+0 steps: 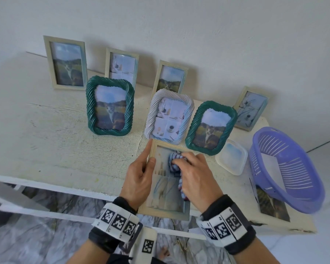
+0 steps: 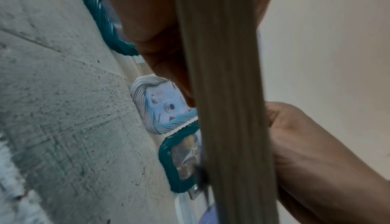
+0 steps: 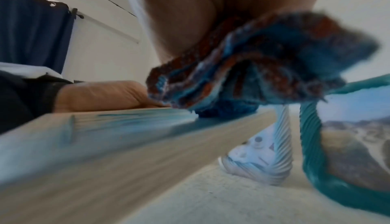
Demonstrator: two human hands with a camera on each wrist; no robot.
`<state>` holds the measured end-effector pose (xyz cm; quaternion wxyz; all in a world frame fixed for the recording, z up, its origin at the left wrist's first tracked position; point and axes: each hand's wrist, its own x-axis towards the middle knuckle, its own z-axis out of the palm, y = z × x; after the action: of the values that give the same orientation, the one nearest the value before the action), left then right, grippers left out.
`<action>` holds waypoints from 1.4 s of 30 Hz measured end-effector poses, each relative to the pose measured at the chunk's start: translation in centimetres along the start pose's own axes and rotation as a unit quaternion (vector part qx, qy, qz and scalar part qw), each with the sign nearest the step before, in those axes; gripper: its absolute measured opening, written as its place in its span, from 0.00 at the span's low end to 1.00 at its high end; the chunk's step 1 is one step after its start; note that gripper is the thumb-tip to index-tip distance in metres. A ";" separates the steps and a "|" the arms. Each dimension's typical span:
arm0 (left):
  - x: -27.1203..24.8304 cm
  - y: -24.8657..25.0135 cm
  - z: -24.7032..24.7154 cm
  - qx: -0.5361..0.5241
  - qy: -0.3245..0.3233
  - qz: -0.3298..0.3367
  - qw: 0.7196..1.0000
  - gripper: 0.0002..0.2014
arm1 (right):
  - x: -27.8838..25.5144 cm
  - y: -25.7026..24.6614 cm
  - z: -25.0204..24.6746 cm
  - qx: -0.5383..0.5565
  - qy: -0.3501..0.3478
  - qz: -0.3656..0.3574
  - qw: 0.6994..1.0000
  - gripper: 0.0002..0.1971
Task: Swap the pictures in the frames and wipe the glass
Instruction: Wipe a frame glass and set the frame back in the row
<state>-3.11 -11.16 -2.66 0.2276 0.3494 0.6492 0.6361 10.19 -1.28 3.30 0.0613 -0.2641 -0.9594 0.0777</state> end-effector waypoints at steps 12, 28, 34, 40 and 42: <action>0.8 0.1 -0.7 0.005 0.013 -0.008 1.000 0.25 | 0.2 1.2 -0.1 -0.032 -0.051 -0.055 0.997 0.22; 1.1 0.2 -1.2 -0.013 0.016 -0.040 0.999 0.23 | -0.3 0.3 0.0 -0.033 -0.003 -0.085 0.996 0.24; 1.3 -0.3 -1.6 -0.003 0.027 -0.057 0.998 0.23 | -2.5 0.4 0.6 -0.014 -0.065 -0.150 0.986 0.19; 1.4 -0.1 -1.0 0.000 0.019 -0.045 0.999 0.23 | 0.0 -0.1 0.1 -0.039 -0.023 -0.073 0.996 0.21; 1.6 -0.3 -1.3 -0.001 0.018 -0.054 0.998 0.23 | -1.1 -1.1 0.3 -0.022 -0.016 -0.103 0.994 0.20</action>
<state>-5.10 -10.83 -2.57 0.2501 0.3022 0.6704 0.6298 10.56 -2.84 3.12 0.0476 -0.1638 -0.9839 0.0541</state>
